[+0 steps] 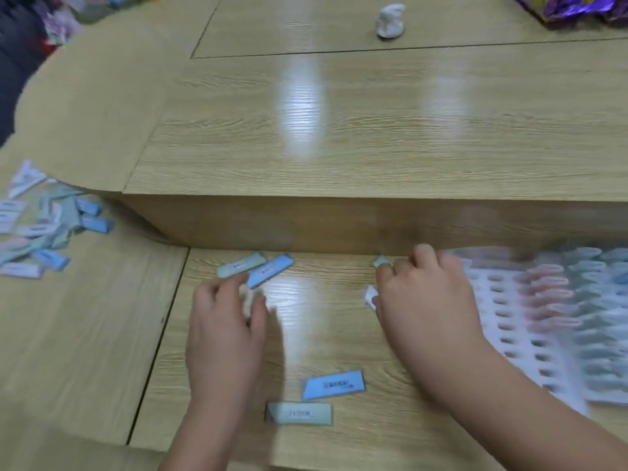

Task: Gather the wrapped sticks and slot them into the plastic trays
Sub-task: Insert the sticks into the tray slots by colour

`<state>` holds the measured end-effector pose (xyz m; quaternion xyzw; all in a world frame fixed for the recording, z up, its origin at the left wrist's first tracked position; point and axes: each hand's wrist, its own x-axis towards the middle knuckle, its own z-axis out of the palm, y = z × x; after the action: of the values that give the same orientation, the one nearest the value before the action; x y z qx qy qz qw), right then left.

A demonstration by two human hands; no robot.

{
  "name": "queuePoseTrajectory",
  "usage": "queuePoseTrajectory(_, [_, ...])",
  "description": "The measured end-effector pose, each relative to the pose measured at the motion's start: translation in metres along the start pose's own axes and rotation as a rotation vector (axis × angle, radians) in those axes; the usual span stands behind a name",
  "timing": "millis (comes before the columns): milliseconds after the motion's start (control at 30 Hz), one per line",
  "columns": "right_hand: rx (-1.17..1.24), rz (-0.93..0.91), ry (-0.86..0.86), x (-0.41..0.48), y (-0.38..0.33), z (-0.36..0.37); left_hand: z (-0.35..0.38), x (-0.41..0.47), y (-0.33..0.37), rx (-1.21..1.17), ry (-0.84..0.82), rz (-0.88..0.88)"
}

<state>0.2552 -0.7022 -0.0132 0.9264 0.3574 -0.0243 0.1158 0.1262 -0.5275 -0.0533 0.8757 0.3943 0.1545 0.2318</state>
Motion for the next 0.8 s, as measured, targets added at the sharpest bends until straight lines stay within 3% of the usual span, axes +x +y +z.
queuePoseTrajectory(233, [0.024,0.041,0.093,0.013,-0.018,0.019,0.004,0.051,-0.028,0.154,-0.02,0.075])
queuePoseTrajectory(367, [0.064,0.033,0.052,0.022,-0.021,0.019,0.004,0.061,-0.035,0.167,-0.052,0.074])
queuePoseTrajectory(600, [0.034,0.033,-0.035,0.022,-0.01,0.012,-0.002,0.064,-0.033,0.088,-0.138,0.108])
queuePoseTrajectory(700, [0.138,0.052,-0.057,0.025,-0.009,0.014,-0.004,0.058,-0.03,0.026,-0.138,0.076])
queuePoseTrajectory(800, [0.317,0.057,0.034,0.027,-0.009,0.01,-0.01,0.046,-0.019,-0.133,-0.115,-0.03])
